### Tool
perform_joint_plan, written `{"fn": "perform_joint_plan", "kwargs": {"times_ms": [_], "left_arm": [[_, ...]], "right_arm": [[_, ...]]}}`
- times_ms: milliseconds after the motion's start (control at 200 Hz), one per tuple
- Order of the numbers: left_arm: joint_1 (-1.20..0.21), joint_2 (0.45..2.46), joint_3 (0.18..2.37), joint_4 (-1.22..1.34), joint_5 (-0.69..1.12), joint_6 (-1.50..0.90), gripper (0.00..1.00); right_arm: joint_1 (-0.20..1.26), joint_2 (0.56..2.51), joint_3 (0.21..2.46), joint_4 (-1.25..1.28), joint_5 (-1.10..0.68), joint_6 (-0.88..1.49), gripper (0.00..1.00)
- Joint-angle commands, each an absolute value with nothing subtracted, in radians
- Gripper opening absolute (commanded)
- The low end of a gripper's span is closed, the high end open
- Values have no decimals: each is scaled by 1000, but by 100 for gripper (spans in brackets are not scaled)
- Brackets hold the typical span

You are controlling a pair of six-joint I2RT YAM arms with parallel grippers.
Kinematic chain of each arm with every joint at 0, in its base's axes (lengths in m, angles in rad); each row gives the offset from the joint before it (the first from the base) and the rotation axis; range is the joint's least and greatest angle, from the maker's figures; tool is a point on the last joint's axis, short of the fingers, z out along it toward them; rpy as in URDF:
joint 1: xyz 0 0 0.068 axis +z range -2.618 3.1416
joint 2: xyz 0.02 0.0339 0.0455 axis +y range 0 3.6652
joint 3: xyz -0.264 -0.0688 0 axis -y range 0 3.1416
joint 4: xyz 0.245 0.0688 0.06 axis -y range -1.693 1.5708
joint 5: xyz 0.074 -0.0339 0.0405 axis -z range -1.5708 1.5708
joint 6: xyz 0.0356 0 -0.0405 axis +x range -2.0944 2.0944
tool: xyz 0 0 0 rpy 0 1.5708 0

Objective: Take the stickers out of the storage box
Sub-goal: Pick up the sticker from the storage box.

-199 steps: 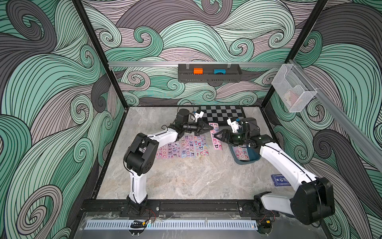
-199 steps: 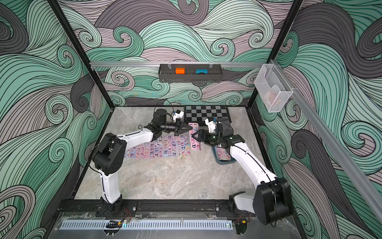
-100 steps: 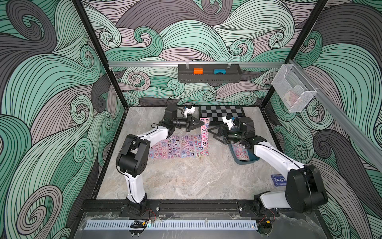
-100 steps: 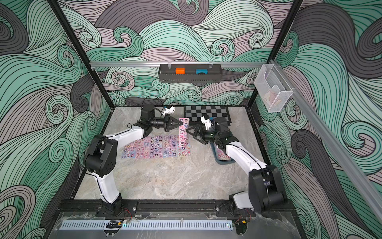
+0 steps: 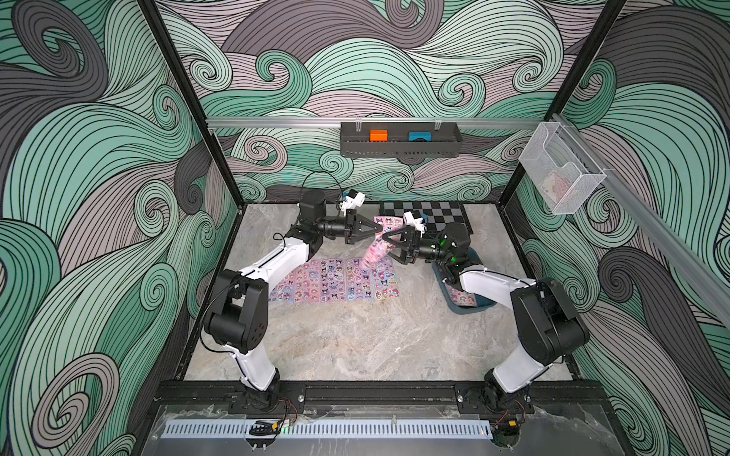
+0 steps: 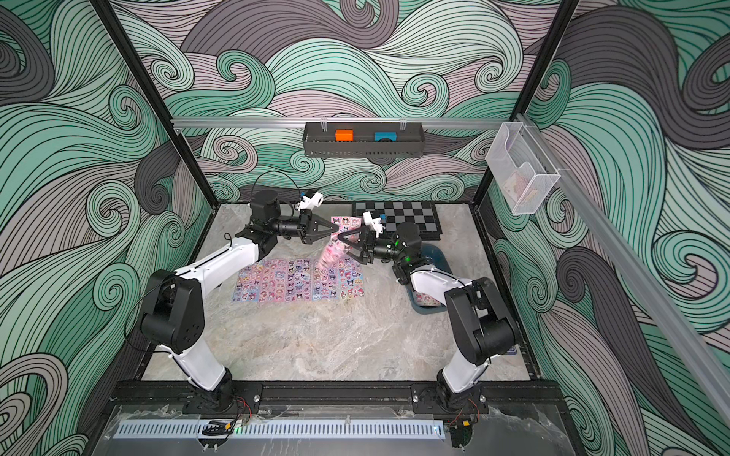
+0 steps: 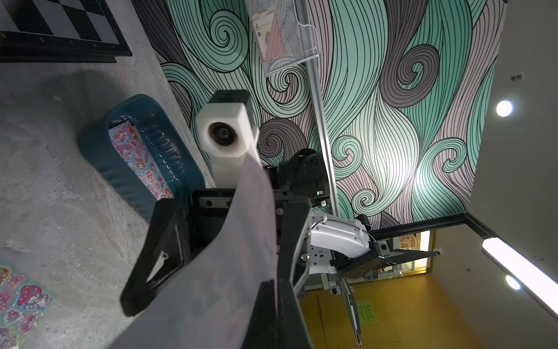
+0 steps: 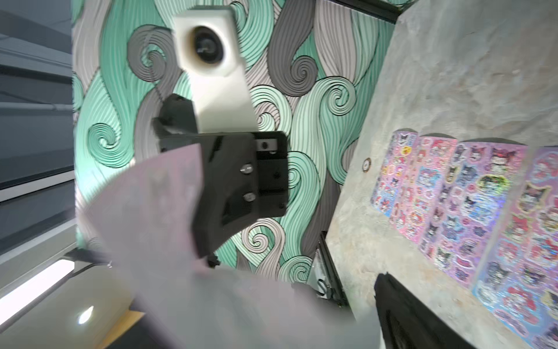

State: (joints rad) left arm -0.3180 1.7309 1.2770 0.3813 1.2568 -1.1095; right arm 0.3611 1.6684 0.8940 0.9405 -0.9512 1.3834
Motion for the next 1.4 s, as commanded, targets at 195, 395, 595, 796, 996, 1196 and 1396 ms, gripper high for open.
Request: {"fn": "perform_joint_plan", "kwargs": {"times_ms": [195, 395, 595, 796, 996, 1196, 1396], "left_arm": [[-253, 1750, 1243, 345, 1268, -1077, 0], [-238, 1749, 1248, 260, 1262, -1010, 0], [-213, 1735, 1241, 190, 1239, -963, 0], [-209, 1733, 1264, 71, 1220, -879, 0], [-206, 1738, 1264, 69, 1220, -874, 0], [-194, 1737, 1278, -21, 1190, -806, 11], [-107, 1703, 1248, -183, 1047, -719, 33]], "right_arm": [[380, 1630, 906, 959, -995, 1365, 81], [409, 1539, 986, 417, -940, 1033, 70], [424, 1501, 1068, 24, -808, 787, 55], [442, 1494, 1124, -191, -691, 667, 42], [449, 1500, 1155, -257, -650, 631, 18], [483, 1532, 1201, -291, -623, 611, 7], [514, 1604, 1262, -283, -616, 613, 6]]}}
